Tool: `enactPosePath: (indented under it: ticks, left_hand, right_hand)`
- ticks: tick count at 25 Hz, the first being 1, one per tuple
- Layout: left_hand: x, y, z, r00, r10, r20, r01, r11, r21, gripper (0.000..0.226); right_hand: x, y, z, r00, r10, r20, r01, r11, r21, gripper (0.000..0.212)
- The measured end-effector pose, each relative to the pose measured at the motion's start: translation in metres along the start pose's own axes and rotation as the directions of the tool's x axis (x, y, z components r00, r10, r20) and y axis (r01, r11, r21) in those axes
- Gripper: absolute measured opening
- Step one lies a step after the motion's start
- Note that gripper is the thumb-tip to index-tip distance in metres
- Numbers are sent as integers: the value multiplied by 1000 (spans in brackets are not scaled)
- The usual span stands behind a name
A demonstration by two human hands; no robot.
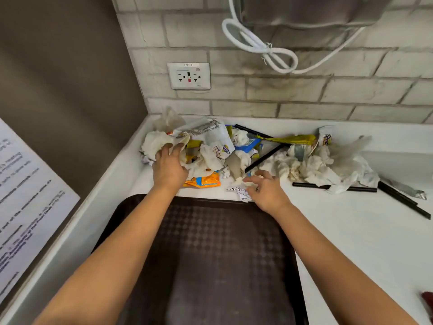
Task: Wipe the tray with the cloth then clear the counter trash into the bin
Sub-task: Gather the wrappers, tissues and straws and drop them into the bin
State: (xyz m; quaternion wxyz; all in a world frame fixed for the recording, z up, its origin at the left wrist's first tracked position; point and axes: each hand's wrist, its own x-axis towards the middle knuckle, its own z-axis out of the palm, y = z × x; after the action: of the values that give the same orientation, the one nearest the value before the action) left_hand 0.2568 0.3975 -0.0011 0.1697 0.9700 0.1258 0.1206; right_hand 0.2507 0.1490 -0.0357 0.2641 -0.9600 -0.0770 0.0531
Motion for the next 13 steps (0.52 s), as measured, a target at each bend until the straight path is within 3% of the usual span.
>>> enactPosePath:
  ticks: [3, 7, 13]
  left_hand:
    - [23, -8, 12, 996, -7, 92, -10, 983, 184, 78]
    - [38, -22, 17, 999, -24, 31, 15, 970, 244, 60]
    - [36, -22, -19, 968, -89, -235, 72, 994, -81, 41]
  right_hand:
    - [19, -1, 12, 989, 69, 131, -58, 994, -90, 47]
    - [32, 0, 17, 994, 75, 75, -78, 996, 42, 37]
    - [27, 5, 17, 995, 97, -4, -95, 985, 145, 25]
